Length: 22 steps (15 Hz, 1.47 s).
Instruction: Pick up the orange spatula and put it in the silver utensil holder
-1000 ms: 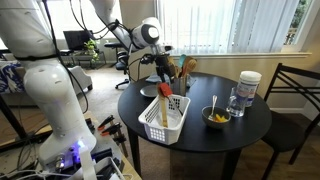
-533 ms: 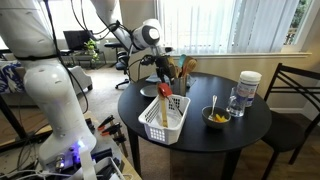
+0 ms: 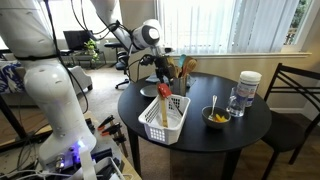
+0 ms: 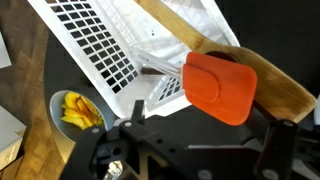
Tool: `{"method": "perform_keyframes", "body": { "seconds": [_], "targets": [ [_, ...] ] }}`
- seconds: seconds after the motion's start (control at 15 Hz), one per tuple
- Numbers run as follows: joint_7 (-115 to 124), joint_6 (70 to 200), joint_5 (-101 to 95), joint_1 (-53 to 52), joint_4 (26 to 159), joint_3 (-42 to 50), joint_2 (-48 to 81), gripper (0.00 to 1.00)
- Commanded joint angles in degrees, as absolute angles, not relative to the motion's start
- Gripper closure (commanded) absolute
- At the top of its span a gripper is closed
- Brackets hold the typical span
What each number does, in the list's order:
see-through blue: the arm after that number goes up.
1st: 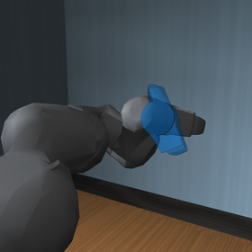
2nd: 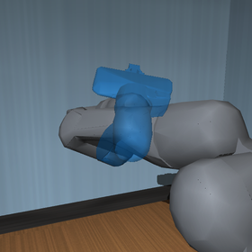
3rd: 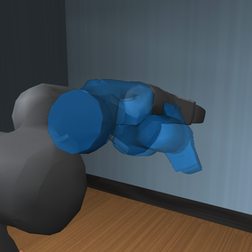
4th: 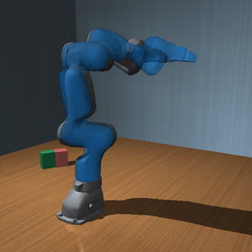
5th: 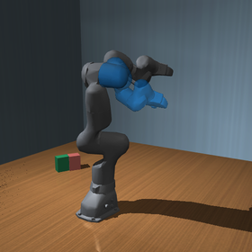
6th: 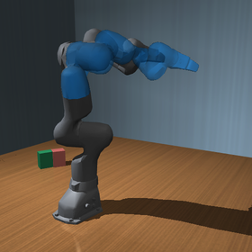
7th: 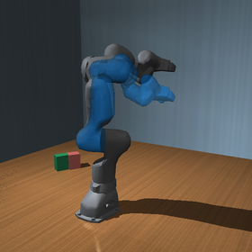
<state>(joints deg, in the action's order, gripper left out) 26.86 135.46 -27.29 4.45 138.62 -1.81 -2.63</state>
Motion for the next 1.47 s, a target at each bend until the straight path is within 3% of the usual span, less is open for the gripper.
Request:
{"method": "perform_keyframes", "body": {
  "seconds": [0.0,0.13,0.8,1.13,1.4],
  "targets": [
    [25.6,132.2,-26.1,3.2,138.3,-1.3,-3.3,0.00],
    [25.3,131.9,-25.3,2.9,138.2,-1.2,-3.2,0.26],
    [27.5,131.4,-25.2,2.8,137.8,-0.9,-2.7,0.93],
    [27.6,130.7,-24.8,2.8,137.6,-0.8,-2.6,1.00],
    [27.2,130.1,-24.4,2.6,137.7,-0.9,-3.0,0.95]
  ]
}}
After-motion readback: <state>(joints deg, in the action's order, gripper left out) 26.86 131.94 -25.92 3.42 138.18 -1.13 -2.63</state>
